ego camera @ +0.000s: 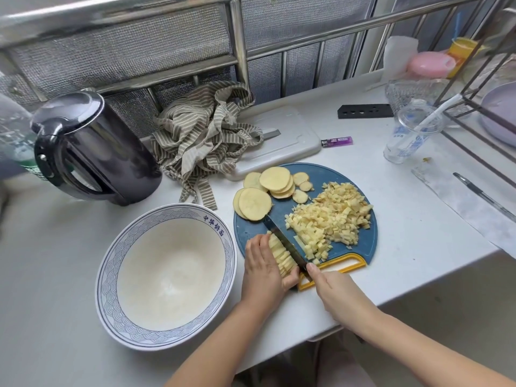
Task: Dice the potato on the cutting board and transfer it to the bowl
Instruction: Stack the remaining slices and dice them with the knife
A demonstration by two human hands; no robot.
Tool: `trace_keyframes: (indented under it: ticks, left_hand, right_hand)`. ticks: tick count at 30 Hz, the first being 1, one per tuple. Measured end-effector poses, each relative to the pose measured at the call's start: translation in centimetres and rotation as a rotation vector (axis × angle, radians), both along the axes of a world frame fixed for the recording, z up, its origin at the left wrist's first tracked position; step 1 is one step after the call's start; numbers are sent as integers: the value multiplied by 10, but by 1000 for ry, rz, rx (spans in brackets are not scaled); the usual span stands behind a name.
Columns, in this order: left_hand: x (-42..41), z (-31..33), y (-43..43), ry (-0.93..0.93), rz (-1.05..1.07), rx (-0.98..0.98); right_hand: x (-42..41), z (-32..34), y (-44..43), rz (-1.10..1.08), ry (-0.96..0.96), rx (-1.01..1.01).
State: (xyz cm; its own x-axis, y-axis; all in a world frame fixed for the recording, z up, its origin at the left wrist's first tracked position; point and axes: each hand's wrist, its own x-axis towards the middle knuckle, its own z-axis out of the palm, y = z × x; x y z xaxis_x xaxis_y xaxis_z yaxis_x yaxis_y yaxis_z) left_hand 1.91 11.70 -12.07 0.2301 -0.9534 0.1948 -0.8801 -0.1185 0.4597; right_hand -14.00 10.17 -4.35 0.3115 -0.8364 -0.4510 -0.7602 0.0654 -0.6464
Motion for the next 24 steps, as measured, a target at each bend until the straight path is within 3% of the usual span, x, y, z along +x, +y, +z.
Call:
trace_keyframes:
  ticks: [17, 24]
  left_hand:
    - [-1, 1, 1, -12, -2, -10]
    - [-1, -1, 0, -11, -5, -34]
  right_hand:
    - [-13, 7, -3, -54, -18, 2]
    - [2, 5, 7, 18, -24, 11]
